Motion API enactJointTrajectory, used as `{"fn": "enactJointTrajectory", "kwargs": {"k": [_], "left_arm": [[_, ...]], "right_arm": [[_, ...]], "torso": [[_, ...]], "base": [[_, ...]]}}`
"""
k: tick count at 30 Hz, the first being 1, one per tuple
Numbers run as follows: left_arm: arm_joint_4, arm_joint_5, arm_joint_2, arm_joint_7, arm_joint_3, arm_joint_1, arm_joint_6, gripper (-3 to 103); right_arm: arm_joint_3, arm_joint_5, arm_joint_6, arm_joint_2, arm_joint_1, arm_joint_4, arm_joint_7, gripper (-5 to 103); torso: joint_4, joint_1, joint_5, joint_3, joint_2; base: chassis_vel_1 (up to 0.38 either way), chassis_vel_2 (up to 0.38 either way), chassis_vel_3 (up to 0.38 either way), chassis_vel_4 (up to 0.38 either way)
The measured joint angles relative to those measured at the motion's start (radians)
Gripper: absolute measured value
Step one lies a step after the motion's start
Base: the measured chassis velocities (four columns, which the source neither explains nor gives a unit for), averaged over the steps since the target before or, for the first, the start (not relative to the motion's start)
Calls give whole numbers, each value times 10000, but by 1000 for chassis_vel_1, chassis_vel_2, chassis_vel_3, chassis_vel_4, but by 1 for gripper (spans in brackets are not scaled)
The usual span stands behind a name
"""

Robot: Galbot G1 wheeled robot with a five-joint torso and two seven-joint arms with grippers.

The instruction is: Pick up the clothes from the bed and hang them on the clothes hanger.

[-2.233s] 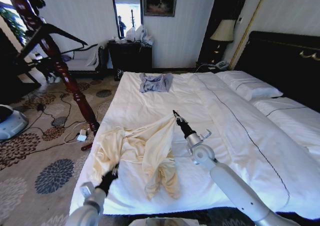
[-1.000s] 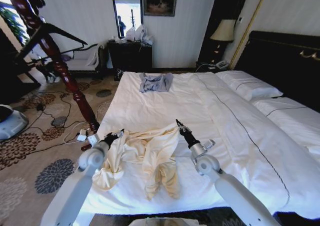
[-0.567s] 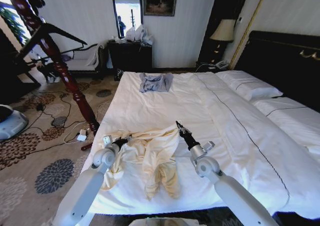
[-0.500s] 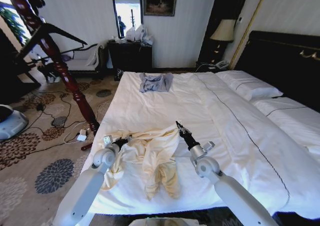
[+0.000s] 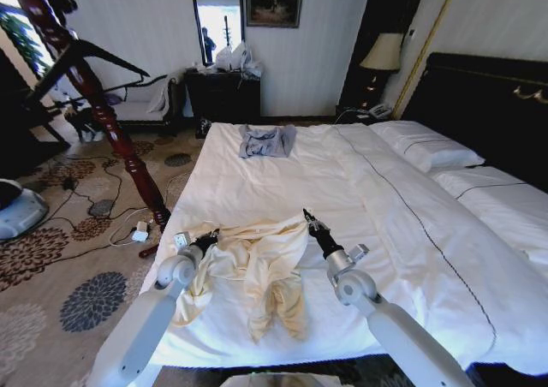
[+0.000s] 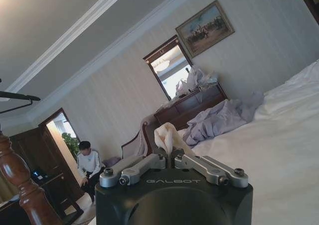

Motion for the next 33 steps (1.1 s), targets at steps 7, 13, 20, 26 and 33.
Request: {"fn": "enactJointTrajectory", "kwargs": {"k": [7,13,20,26,33], "left_arm": [[-190,-271,227,679,-596,145,-856,1],[-663,-752,590,1271,-971,205,-1306,1],[-1571,-430,1429,1658,-1238,1214,-1556,1],[-2103,1191,896,1319,-1081,3039,-1368,1],[-2933,1578,658,700,-1245,4371,-833,-2]], "right_arm": [[-80,-33,120,-42,185,-91,-21,2],[-6,283,175,-247,426,-69,-253,2],[440,979,182,-590,548,437,-499,2],[529,318,194,-612,-598,727,-817,2],[480,-213,277,-440,-1334,672,-1049,2]], "torso": [[1,0,-1,0,0],[0,0,0,0,0],[3,0,-1,-1,1],[-1,0,-3,0,0],[0,-3,1,-2,1]], "base": [[0,0,0,0],[0,0,0,0],[0,0,0,0],[0,0,0,0],[0,0,0,0]]}}
